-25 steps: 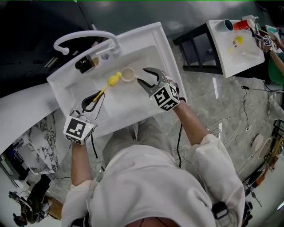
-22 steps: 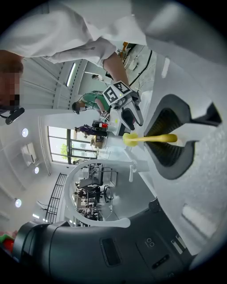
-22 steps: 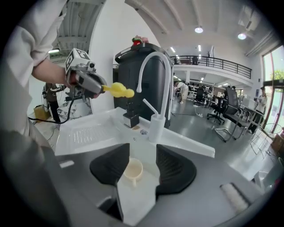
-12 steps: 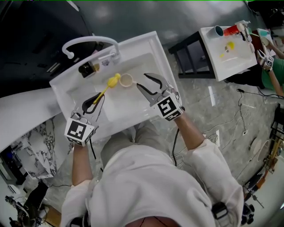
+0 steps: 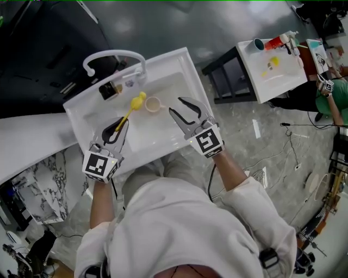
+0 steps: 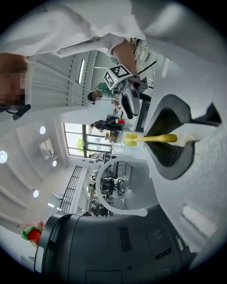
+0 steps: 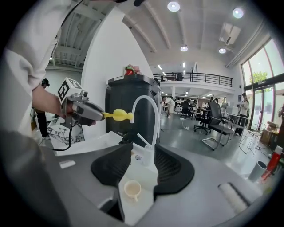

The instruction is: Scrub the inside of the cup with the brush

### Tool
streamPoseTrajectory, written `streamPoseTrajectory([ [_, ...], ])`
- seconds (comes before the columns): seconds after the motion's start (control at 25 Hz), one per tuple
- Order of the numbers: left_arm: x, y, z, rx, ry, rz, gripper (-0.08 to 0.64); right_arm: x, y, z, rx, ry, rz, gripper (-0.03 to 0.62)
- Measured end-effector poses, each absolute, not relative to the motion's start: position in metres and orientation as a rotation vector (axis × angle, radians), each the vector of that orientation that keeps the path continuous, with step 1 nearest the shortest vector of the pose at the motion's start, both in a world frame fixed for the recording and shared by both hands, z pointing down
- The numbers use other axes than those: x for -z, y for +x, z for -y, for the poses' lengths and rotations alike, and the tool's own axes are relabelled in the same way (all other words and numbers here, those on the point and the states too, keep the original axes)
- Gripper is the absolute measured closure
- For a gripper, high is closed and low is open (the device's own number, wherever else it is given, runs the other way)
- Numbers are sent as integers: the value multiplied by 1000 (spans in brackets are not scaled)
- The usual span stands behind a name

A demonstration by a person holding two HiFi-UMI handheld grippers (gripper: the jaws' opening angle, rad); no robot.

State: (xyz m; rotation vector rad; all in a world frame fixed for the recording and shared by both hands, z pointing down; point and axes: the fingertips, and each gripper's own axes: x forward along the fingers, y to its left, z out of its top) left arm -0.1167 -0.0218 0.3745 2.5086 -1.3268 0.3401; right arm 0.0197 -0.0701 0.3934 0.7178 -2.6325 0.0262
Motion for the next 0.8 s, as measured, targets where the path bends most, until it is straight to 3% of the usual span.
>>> streamPoseTrajectory([
  [0.44, -348, -121, 11, -244, 2493, 1414, 518, -340, 32, 59, -6, 852, 2703, 447],
  [0.8, -336, -122, 7, -184, 2465, 1458, 518, -308, 39, 58, 30, 962, 2742, 560],
])
